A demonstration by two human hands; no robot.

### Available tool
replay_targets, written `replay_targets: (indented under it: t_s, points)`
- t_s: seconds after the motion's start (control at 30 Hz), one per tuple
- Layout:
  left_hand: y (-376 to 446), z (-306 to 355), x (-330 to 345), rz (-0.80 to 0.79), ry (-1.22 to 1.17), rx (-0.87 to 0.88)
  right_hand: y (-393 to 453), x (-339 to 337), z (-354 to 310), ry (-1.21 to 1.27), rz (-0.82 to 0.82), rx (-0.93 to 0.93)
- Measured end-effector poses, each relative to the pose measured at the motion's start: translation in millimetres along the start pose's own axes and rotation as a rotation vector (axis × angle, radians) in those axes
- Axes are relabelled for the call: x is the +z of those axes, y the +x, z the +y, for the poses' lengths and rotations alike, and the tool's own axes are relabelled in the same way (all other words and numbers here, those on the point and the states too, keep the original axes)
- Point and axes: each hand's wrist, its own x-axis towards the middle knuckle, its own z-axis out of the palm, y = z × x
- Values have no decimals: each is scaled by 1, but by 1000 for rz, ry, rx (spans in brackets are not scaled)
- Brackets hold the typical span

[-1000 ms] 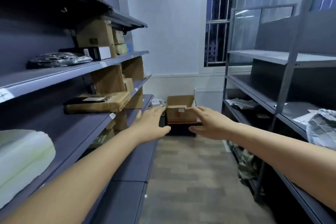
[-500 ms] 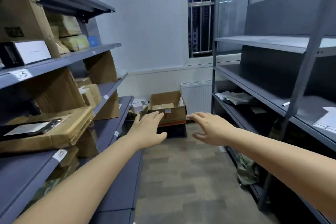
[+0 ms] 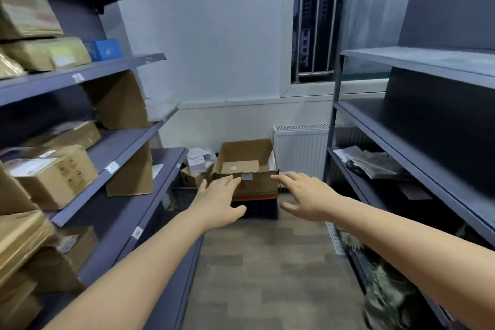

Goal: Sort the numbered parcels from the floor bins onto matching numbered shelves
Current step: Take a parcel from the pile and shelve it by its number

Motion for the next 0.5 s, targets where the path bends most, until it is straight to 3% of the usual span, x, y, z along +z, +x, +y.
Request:
replay_targets:
  t_s: [0.5]
  points:
    - [341,-70,5,-61,-28,65,280,51,168,57,-99,91]
